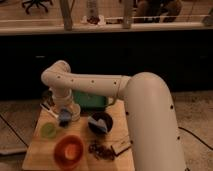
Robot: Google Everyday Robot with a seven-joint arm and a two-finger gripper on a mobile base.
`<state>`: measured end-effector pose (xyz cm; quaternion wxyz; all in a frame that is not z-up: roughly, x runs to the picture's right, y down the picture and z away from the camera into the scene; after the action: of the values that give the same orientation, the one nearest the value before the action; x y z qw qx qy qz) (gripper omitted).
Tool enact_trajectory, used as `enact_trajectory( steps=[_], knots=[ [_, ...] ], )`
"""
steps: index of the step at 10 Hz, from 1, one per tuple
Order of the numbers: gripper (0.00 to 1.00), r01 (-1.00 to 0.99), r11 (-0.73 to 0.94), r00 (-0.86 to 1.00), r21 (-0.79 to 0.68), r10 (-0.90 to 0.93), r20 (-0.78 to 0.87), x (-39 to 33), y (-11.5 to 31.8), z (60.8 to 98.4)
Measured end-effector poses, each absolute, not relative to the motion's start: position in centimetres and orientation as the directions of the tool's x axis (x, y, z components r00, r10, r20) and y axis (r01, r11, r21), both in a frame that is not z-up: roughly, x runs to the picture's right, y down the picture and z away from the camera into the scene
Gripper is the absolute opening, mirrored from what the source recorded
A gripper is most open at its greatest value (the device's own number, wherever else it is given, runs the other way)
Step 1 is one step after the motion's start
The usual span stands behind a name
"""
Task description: Place sponge in plastic cup
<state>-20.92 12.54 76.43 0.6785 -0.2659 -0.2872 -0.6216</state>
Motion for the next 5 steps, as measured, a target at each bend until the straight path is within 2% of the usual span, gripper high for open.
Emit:
enact_trajectory(
  steps=[5],
  knots=[
    [0.0, 0.992, -0.034, -0.112, 0.123, -0.691, 0.714, -26.2, 14.5, 74.8]
  ],
)
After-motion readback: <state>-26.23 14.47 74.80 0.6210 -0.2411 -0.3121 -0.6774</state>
